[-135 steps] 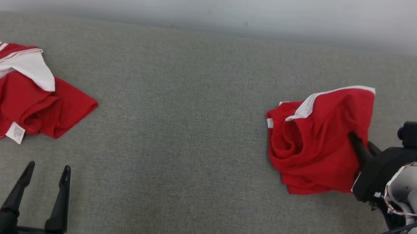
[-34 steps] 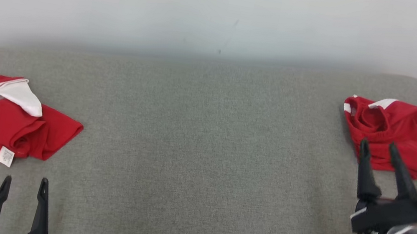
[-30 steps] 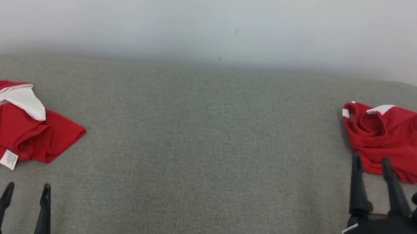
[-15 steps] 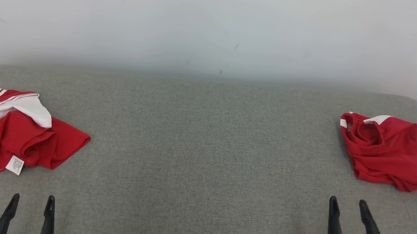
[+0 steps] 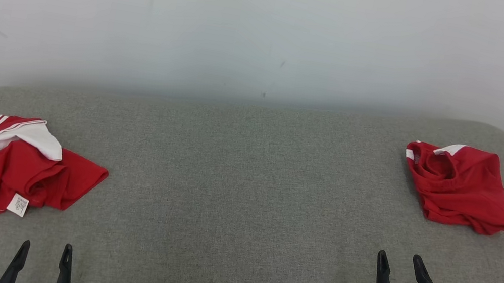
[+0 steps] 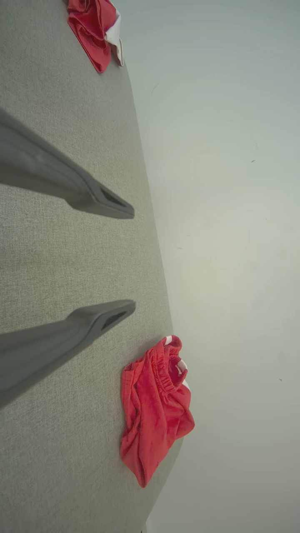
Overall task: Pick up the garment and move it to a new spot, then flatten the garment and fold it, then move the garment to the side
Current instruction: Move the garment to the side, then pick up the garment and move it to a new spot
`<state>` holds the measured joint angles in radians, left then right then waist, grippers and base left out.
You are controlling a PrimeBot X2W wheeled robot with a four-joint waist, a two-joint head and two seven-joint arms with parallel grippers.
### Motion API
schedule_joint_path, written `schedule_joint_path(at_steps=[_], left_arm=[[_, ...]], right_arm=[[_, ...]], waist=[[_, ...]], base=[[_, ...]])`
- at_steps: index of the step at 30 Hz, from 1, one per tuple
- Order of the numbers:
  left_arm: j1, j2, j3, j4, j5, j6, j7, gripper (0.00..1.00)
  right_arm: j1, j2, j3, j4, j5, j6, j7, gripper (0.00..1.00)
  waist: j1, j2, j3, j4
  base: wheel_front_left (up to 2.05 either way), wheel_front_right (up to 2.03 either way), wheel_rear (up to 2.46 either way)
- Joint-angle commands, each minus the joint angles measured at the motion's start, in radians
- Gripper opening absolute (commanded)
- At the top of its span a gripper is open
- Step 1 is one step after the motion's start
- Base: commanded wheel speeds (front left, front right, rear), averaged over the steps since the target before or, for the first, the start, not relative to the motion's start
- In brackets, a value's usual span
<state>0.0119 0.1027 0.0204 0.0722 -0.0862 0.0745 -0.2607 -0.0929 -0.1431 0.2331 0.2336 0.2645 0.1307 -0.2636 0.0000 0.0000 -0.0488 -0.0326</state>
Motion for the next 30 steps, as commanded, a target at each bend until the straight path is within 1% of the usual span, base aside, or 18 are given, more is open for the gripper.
schedule_joint_path(at_steps=[1,19,30], left_arm=[[0.015,0.005,0.002,0.001,-0.001,0.000,-0.004,1.00],[0.016,-0.001,0.019,0.006,-0.012,-0.001,-0.004,1.00],[0.012,0.001,0.025,0.007,-0.008,-0.006,-0.004,1.00]], right_arm=[[0.009,0.002,-0.001,-0.005,-0.012,0.000,0.002,1.00],[0.016,-0.006,-0.011,-0.018,-0.016,0.000,0.012,1.00],[0.021,0.002,-0.015,-0.017,-0.020,0.000,0.011,1.00]], waist=[[0.0000,0.0000,0.000,-0.001],[0.0000,0.0000,-0.004,-0.008],[0.0000,0.0000,-0.002,-0.004]], base=[[0.00,0.00,0.00],[0.00,0.00,0.00],[0.00,0.00,0.00]])
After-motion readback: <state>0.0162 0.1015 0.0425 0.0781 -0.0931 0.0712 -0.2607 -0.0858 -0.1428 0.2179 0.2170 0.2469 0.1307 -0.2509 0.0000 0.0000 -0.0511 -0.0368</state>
